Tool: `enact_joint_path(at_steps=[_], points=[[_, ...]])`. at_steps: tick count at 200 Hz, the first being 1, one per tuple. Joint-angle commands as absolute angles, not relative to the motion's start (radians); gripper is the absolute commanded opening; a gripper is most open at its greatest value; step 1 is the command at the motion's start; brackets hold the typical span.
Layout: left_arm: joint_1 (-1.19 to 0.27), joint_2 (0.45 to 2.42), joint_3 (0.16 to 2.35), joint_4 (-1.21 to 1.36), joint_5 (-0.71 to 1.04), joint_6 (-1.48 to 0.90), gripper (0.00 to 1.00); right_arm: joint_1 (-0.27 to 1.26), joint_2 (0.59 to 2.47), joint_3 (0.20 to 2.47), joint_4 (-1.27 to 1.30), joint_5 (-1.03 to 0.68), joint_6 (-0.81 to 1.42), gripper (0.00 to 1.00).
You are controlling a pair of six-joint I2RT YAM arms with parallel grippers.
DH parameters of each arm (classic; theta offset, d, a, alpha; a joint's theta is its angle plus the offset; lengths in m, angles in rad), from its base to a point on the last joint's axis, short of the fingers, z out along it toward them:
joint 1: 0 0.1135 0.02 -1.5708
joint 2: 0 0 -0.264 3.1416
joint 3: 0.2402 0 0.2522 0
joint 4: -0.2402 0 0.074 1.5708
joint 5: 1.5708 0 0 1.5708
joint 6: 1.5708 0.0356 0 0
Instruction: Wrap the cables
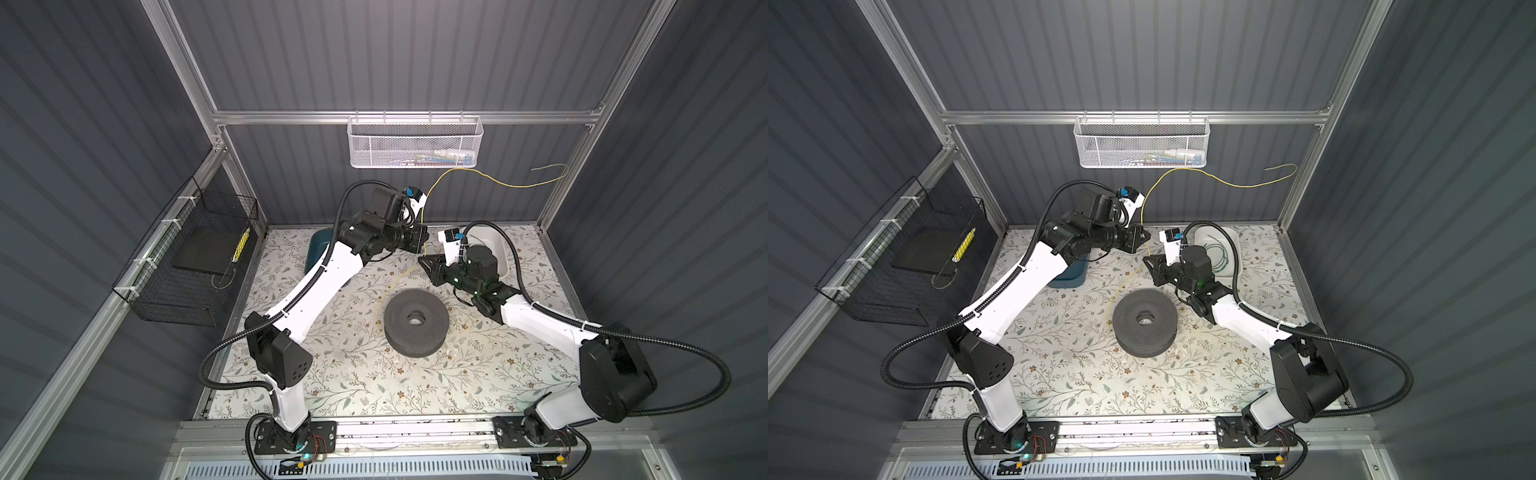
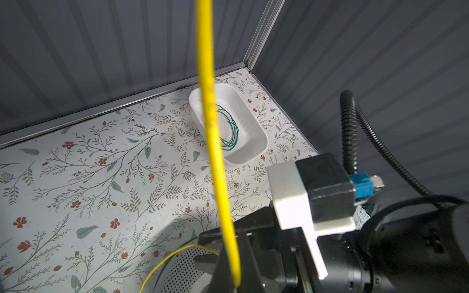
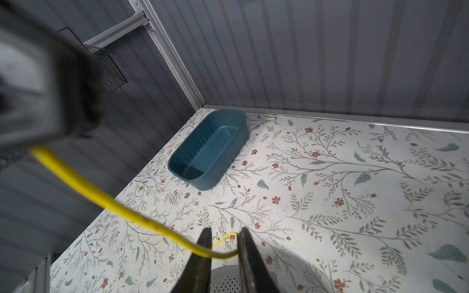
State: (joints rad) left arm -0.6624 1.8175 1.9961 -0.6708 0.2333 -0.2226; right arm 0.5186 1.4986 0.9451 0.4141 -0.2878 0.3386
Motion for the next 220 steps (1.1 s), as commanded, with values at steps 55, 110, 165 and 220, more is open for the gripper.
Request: enact_joint_path(at_steps=[55, 110, 165, 220], points=[[-0.670, 1.810, 2.032, -0.666, 0.245, -0.217, 0.30, 0.519, 1.454, 0.936, 0.460, -0.301, 0.381, 0.09], [-0.662, 1.716, 1.948, -0.662, 0.176, -0.157, 0.77, 0.520, 1.376, 0.887, 0.445, -0.238, 0.399, 0.04], [-0.614, 1.419, 1.545, -0.701, 0.064, -0.143, 0.81, 0.517, 1.233, 0.832, 0.335, -0.125, 0.341, 0.00], [-0.610, 1.264, 1.273, -0.787, 0.187, -0.161, 0.75, 0.513, 1.080, 0.813, 0.228, -0.061, 0.281, 0.00]])
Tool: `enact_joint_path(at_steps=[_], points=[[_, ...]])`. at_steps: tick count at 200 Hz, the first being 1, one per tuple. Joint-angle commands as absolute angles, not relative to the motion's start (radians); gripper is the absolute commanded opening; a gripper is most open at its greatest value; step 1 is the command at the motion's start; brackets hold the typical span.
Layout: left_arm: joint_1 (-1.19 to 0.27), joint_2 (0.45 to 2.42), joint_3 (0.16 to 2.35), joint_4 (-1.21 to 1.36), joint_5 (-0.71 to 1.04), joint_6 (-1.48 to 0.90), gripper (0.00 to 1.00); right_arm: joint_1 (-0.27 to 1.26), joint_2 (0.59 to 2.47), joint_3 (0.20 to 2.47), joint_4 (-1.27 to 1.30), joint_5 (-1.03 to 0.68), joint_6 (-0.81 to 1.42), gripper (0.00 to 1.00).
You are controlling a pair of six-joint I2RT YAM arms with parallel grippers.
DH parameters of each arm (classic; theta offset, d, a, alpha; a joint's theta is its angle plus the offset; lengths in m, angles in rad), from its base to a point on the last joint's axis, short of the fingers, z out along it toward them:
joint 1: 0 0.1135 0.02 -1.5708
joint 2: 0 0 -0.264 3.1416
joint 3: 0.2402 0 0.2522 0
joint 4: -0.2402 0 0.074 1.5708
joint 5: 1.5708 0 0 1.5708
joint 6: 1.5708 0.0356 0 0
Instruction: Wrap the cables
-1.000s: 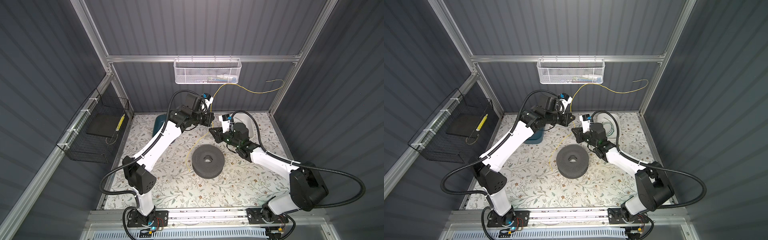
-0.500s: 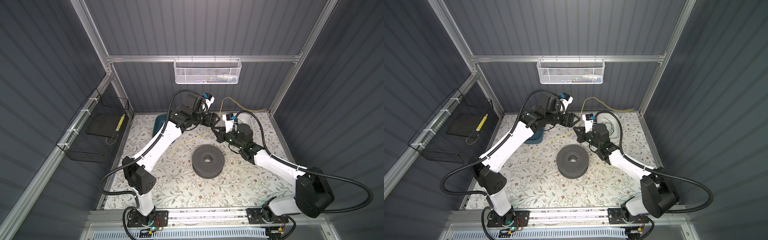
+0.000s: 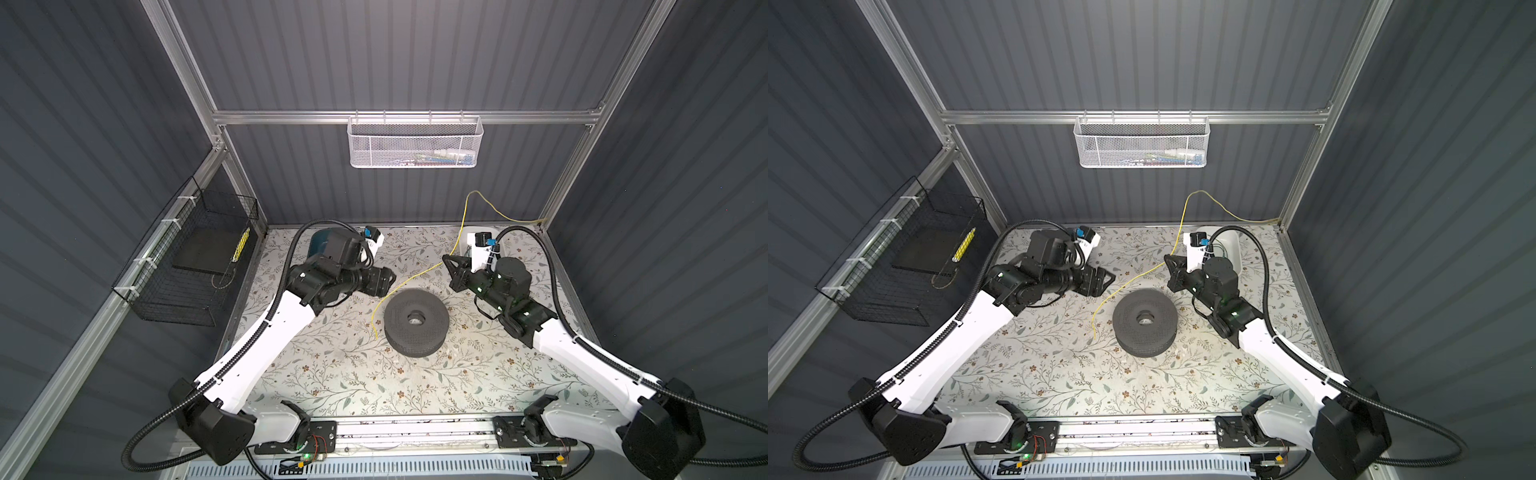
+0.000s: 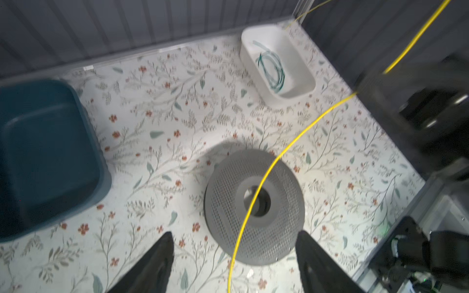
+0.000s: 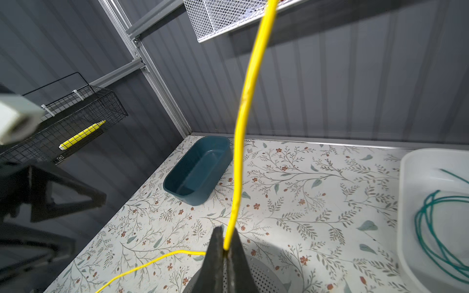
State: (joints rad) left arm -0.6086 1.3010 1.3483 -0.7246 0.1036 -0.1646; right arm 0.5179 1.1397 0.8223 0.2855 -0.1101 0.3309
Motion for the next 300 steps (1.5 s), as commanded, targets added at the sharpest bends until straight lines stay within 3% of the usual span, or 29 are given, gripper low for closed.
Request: enact_joint_path(at_steps=[1, 23, 55, 81, 112, 133, 148, 160, 176, 182, 257, 300], points=[[-0.610, 1.262, 1.271, -0.786, 0.192, -0.161, 0.75, 0.513, 1.078, 0.813, 0.226, -0.061, 0.281, 0.00], [-0.611, 1.262, 1.205, -0.753, 0.299, -0.182, 0.67, 0.513, 1.043, 0.811, 0.200, -0.045, 0.270, 0.00], [-0.606, 1.292, 1.161, -0.705, 0.370, -0.210, 0.35, 0.514, 1.014, 0.813, 0.173, -0.037, 0.258, 0.00], [-0.604, 1.293, 1.147, -0.681, 0.388, -0.222, 0.23, 0.513, 1.003, 0.810, 0.161, -0.024, 0.250, 0.00], [-0.604, 1.286, 1.154, -0.685, 0.360, -0.222, 0.00, 0.514, 1.000, 0.810, 0.155, -0.026, 0.247, 0.00], [-0.604, 1.285, 1.151, -0.666, 0.345, -0.228, 0.00, 0.514, 0.994, 0.810, 0.148, -0.025, 0.259, 0.01], [-0.604, 1.294, 1.147, -0.632, 0.362, -0.235, 0.00, 0.514, 0.981, 0.810, 0.130, -0.014, 0.278, 0.10], [-0.605, 1.310, 1.153, -0.594, 0.391, -0.239, 0.00, 0.513, 0.961, 0.802, 0.117, -0.014, 0.304, 0.32], [-0.606, 1.339, 1.161, -0.509, 0.440, -0.263, 0.00, 0.513, 0.921, 0.775, 0.108, -0.030, 0.367, 0.54], [-0.607, 1.351, 1.163, -0.464, 0.464, -0.272, 0.00, 0.513, 0.905, 0.765, 0.106, -0.037, 0.398, 0.57], [-0.688, 1.502, 1.225, -0.164, 0.538, -0.259, 0.00, 0.526, 0.911, 0.643, 0.285, -0.304, 0.802, 0.62], [-0.711, 1.503, 1.227, -0.071, 0.531, -0.283, 0.00, 0.541, 1.027, 0.626, 0.400, -0.293, 0.942, 0.61]])
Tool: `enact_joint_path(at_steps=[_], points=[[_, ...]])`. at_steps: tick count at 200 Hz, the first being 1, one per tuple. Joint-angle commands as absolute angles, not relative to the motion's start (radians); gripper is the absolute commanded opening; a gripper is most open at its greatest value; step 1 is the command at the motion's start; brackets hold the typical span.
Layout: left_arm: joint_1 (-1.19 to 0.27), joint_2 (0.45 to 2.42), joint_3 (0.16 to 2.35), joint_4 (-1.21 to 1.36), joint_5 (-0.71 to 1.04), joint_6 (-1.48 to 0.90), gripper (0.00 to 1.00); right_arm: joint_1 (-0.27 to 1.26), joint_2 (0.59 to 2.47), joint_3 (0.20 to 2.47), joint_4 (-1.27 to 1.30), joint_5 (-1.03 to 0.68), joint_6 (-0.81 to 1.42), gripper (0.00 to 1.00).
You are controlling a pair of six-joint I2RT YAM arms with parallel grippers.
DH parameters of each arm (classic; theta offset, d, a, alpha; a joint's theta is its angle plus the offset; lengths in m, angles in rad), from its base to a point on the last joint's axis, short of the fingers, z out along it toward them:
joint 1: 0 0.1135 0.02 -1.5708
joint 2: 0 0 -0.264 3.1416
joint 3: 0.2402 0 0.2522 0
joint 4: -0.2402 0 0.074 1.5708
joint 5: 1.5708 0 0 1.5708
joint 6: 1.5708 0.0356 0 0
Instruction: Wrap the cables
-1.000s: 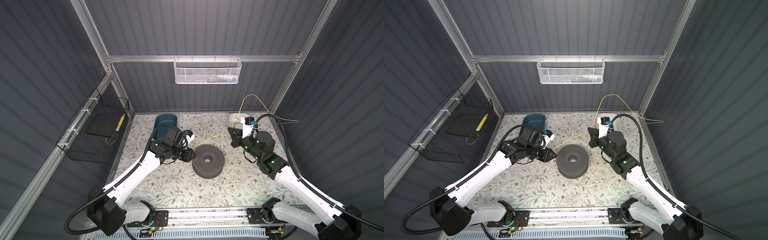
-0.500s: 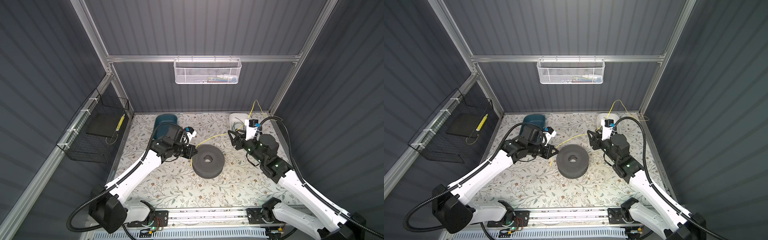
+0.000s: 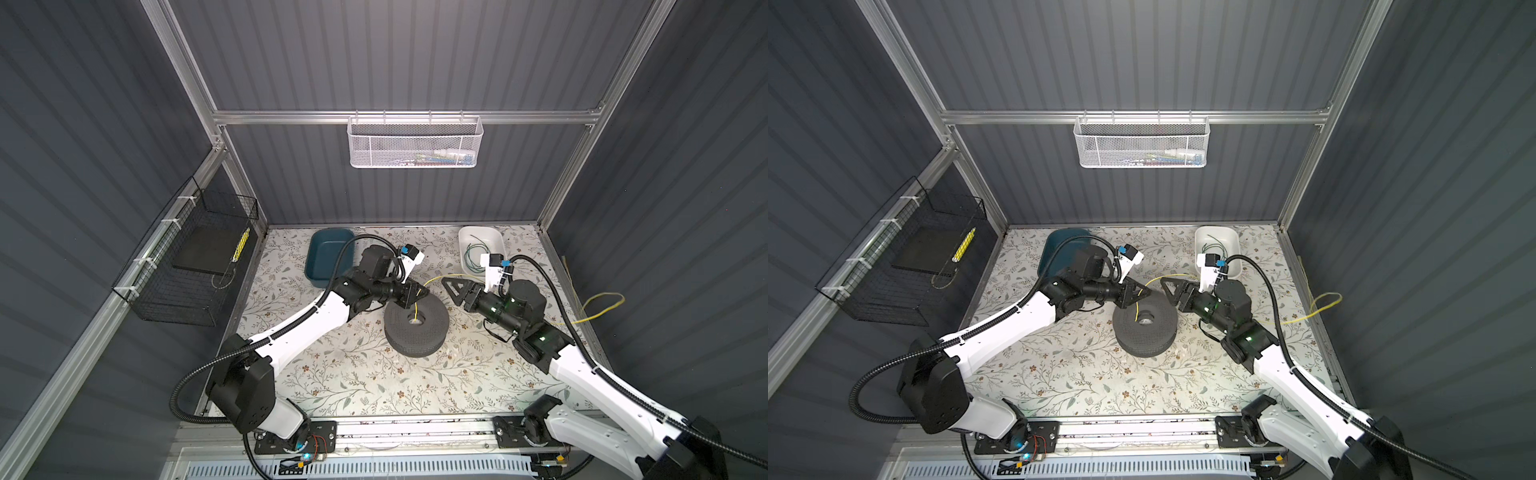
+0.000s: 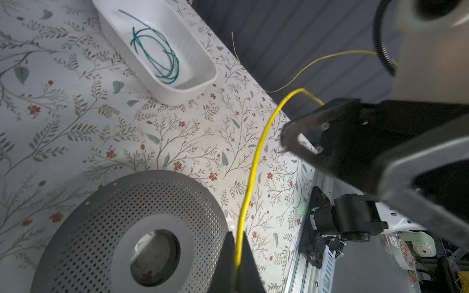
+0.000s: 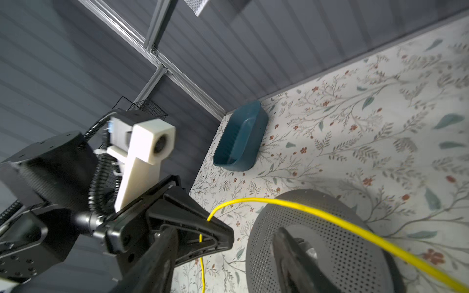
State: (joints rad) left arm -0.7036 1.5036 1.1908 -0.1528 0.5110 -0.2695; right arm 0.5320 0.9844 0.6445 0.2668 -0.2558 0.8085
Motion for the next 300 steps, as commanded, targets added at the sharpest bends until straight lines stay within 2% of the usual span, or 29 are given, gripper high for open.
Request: enact_joint_path(at_steps=[1, 76, 97, 132, 150, 181, 206, 211, 220, 233, 240, 300], points=[[-0.711, 1.504, 1.228, -0.072, 0.531, -0.281, 0.00, 0.541, 1.030, 0.624, 0.404, -0.295, 0.946, 0.61], [-0.728, 1.551, 1.273, -0.086, 0.550, -0.255, 0.00, 0.554, 1.113, 0.630, 0.553, -0.323, 1.049, 0.54], [-0.732, 1.551, 1.274, -0.082, 0.547, -0.255, 0.00, 0.555, 1.150, 0.643, 0.564, -0.319, 1.056, 0.48], [-0.741, 1.555, 1.295, -0.109, 0.578, -0.233, 0.00, 0.555, 1.187, 0.670, 0.586, -0.310, 1.058, 0.24], [-0.745, 1.548, 1.288, -0.123, 0.602, -0.214, 0.00, 0.555, 1.198, 0.675, 0.595, -0.309, 1.058, 0.20], [-0.749, 1.531, 1.269, -0.137, 0.616, -0.202, 0.00, 0.555, 1.210, 0.686, 0.588, -0.307, 1.048, 0.19], [-0.750, 1.514, 1.264, -0.158, 0.591, -0.190, 0.00, 0.554, 1.212, 0.694, 0.583, -0.319, 1.050, 0.04], [-0.750, 1.510, 1.263, -0.164, 0.583, -0.187, 0.08, 0.554, 1.210, 0.692, 0.583, -0.316, 1.054, 0.00], [-0.749, 1.504, 1.264, -0.177, 0.581, -0.183, 0.27, 0.554, 1.205, 0.693, 0.578, -0.310, 1.054, 0.00], [-0.749, 1.491, 1.257, -0.200, 0.583, -0.174, 0.43, 0.554, 1.188, 0.696, 0.553, -0.291, 1.041, 0.00], [-0.748, 1.481, 1.247, -0.213, 0.575, -0.168, 0.47, 0.554, 1.177, 0.696, 0.539, -0.278, 1.033, 0.00], [-0.749, 1.402, 1.090, -0.159, 0.617, -0.200, 0.42, 0.551, 1.150, 0.695, 0.522, -0.244, 1.031, 0.00]])
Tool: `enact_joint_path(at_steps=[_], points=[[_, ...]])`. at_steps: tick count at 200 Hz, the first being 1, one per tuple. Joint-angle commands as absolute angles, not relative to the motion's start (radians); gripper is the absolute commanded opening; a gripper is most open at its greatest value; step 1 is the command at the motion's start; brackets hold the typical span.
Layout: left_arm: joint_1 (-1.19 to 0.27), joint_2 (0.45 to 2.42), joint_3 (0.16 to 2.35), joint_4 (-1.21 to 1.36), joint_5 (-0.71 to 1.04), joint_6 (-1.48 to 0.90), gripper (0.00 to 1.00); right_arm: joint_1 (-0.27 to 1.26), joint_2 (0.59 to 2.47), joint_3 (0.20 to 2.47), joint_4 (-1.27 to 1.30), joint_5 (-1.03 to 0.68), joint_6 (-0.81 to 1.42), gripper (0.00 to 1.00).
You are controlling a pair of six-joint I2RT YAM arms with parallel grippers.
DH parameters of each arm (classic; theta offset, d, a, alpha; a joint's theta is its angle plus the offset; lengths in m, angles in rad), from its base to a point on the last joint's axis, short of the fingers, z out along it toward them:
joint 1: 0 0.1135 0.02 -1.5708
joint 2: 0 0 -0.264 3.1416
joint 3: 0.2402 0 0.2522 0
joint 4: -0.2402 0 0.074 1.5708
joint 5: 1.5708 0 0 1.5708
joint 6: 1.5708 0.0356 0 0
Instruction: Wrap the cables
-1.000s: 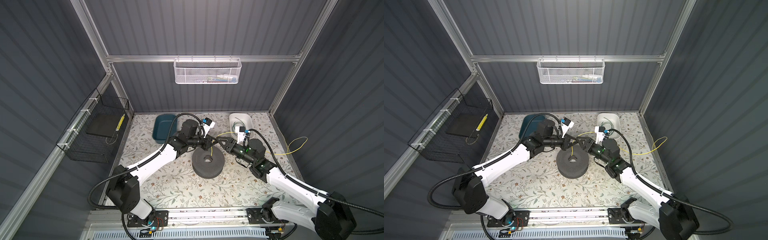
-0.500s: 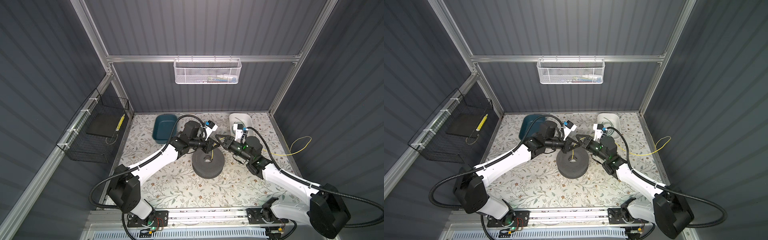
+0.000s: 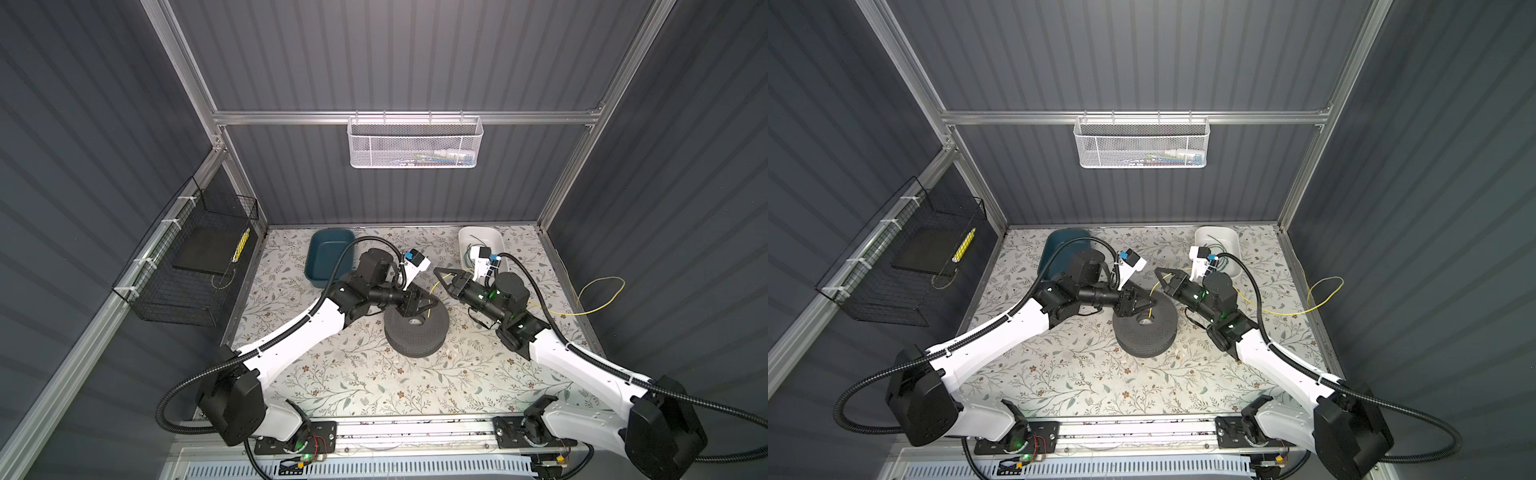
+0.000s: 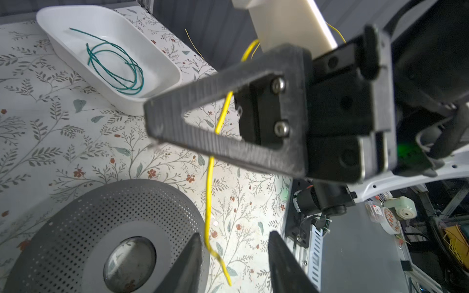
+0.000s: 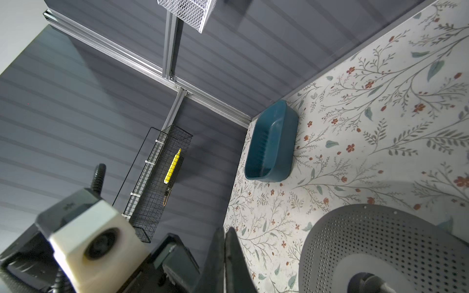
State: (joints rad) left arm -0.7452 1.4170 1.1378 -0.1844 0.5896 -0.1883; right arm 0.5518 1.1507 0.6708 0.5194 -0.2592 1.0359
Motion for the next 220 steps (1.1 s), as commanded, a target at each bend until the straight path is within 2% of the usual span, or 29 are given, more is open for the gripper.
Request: enact_joint_path(at_steps=[1, 31, 88, 110, 122, 149, 165, 189, 204, 220], points=[[-0.749, 1.401, 1.088, -0.156, 0.616, -0.202, 0.42, 0.551, 1.150, 0.694, 0.524, -0.245, 1.033, 0.00], [-0.748, 1.405, 1.030, -0.036, 0.604, -0.267, 0.35, 0.551, 1.162, 0.674, 0.572, -0.245, 1.069, 0.00], [-0.749, 1.423, 0.976, 0.072, 0.578, -0.336, 0.00, 0.550, 1.161, 0.658, 0.586, -0.233, 1.081, 0.00], [-0.748, 1.409, 0.980, 0.058, 0.554, -0.326, 0.00, 0.550, 1.167, 0.652, 0.591, -0.247, 1.081, 0.00], [-0.748, 1.405, 0.985, 0.046, 0.545, -0.322, 0.00, 0.551, 1.170, 0.654, 0.584, -0.268, 1.076, 0.17], [-0.748, 1.402, 1.004, 0.023, 0.538, -0.309, 0.00, 0.553, 1.170, 0.639, 0.581, -0.296, 1.080, 0.32], [-0.748, 1.407, 1.018, 0.012, 0.537, -0.302, 0.00, 0.556, 1.170, 0.630, 0.578, -0.309, 1.078, 0.31], [-0.748, 1.418, 1.035, -0.003, 0.538, -0.292, 0.00, 0.560, 1.163, 0.618, 0.570, -0.312, 1.074, 0.23], [-0.748, 1.421, 1.041, -0.009, 0.539, -0.290, 0.00, 0.560, 1.156, 0.619, 0.558, -0.310, 1.065, 0.14], [-0.748, 1.424, 1.044, -0.010, 0.540, -0.289, 0.00, 0.561, 1.157, 0.621, 0.554, -0.316, 1.059, 0.15]])
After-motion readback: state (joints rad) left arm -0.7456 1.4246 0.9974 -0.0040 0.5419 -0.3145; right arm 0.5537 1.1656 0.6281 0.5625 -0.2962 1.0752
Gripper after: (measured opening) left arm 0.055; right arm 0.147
